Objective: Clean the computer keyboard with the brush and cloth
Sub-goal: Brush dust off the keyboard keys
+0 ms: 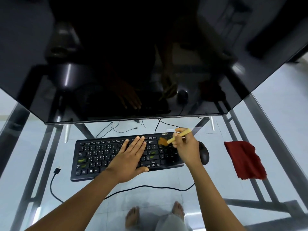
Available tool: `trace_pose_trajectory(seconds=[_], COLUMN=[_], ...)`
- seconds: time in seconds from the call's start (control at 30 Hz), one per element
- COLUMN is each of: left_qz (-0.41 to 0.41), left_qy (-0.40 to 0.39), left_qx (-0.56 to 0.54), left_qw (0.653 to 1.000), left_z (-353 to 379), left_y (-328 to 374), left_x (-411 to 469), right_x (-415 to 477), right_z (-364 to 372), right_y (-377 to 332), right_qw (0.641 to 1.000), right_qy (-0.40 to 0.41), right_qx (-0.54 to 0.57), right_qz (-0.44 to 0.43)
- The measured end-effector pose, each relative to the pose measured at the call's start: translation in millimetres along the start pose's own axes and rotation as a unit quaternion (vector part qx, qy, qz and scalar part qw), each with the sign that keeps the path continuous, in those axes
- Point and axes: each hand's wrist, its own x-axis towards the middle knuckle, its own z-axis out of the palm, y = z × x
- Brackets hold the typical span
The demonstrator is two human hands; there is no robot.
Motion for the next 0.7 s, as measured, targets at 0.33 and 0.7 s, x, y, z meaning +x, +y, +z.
trace_pose_trajectory(seconds=[0.33, 0.7], left_qz=[0.003, 0.002], left_qy=[0.011, 0.009], left_qx=[0.008, -0.003], left_qw=[1.000, 1.000], left_z=[3, 2], left_y=[-1, 0], left_x=[0, 0], right_x=[-19, -44], right_z=[-18, -39], right_y=[12, 28], right_qw=[0.993, 0.978], right_qy=[0.015, -0.030], right_qx=[-0.086, -0.168], right_qz=[-0.076, -0.116])
